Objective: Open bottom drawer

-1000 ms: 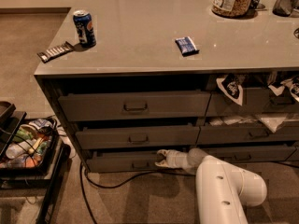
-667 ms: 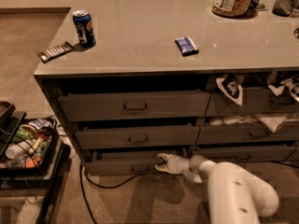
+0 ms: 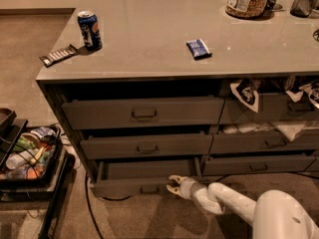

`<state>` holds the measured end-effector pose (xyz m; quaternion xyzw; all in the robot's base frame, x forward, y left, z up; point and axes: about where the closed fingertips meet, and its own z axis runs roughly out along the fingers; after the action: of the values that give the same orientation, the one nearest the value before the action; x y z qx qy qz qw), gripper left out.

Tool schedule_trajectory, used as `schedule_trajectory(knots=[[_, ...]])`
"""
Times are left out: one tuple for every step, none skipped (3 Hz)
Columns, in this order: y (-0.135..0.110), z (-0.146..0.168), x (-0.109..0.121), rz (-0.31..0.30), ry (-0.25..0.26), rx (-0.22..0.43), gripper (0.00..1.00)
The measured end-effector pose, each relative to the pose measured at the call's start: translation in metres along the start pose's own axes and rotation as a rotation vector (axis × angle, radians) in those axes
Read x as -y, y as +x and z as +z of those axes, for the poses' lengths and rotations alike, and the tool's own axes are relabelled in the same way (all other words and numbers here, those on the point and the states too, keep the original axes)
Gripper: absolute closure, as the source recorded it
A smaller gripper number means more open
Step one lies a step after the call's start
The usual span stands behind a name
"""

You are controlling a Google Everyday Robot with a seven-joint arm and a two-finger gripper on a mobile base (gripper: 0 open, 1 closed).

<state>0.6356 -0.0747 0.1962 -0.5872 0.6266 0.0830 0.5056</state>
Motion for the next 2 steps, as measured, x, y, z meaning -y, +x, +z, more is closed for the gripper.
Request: schedule_trajectory(knots=[[-0.007, -0.014, -0.019, 0.008, 0.005, 0.005, 0.53], [-0.014, -0.024, -0.032, 0.006, -0.007, 0.000, 0.51]])
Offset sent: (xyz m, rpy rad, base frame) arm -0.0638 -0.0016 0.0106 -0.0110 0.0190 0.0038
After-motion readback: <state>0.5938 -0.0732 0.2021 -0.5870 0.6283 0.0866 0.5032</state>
